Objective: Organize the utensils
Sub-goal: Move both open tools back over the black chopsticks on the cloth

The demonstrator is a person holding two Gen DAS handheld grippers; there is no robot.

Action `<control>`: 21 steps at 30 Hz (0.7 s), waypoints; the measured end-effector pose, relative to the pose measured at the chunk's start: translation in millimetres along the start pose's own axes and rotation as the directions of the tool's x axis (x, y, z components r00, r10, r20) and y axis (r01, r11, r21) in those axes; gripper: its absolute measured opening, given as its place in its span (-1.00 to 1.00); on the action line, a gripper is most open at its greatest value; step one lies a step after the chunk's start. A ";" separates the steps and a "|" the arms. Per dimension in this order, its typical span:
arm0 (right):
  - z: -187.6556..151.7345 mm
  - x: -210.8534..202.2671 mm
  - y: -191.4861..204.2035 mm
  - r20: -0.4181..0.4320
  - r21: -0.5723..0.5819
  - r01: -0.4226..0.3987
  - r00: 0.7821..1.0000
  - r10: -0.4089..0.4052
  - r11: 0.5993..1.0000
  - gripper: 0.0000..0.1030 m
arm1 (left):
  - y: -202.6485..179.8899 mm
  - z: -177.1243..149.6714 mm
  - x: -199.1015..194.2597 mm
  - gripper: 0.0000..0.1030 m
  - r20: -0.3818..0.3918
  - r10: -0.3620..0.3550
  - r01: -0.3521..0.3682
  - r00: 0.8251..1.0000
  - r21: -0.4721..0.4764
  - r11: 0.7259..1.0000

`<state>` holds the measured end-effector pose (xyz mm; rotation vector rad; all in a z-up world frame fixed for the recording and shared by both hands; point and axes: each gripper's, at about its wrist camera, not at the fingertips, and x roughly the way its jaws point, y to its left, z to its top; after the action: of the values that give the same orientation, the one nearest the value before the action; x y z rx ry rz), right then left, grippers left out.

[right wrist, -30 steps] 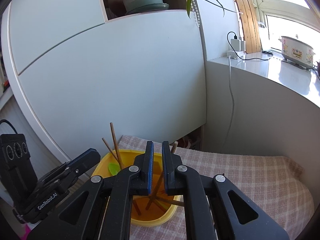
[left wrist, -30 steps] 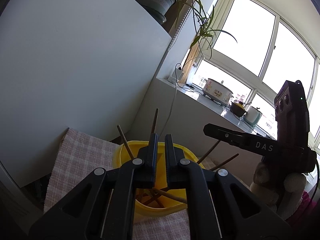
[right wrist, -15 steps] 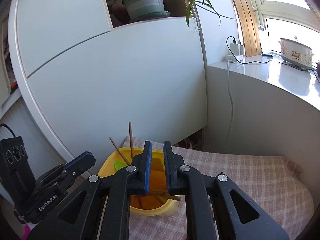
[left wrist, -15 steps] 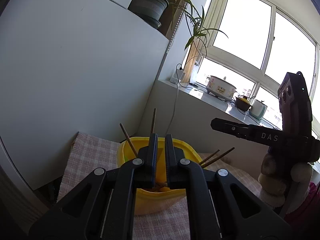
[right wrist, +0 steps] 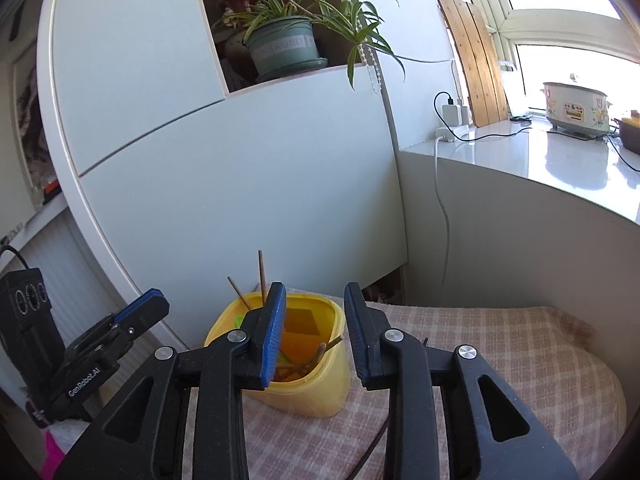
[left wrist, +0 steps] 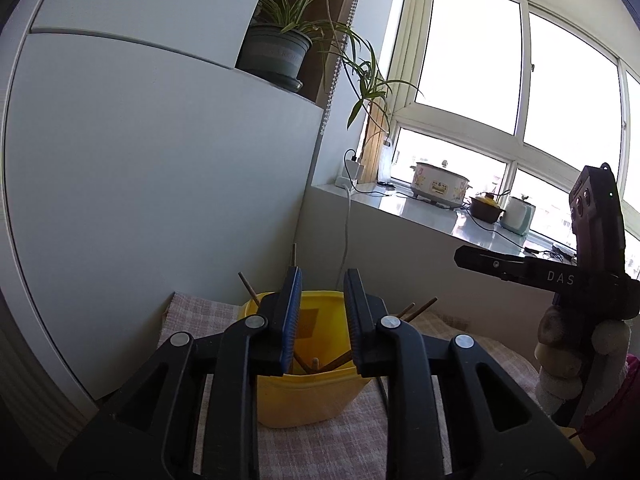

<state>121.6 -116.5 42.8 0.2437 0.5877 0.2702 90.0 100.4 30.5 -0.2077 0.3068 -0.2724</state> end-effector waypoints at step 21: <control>-59.4 -13.3 -110.3 -0.156 0.154 0.131 0.982 -0.107 0.979 0.61 | -76.1 -70.4 24.1 -0.36 -0.273 -0.160 0.181 0.949 0.052 0.982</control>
<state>96.8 -215.1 -31.4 0.3475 0.7693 0.1244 71.7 10.3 -23.2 -0.1212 0.5468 -0.4853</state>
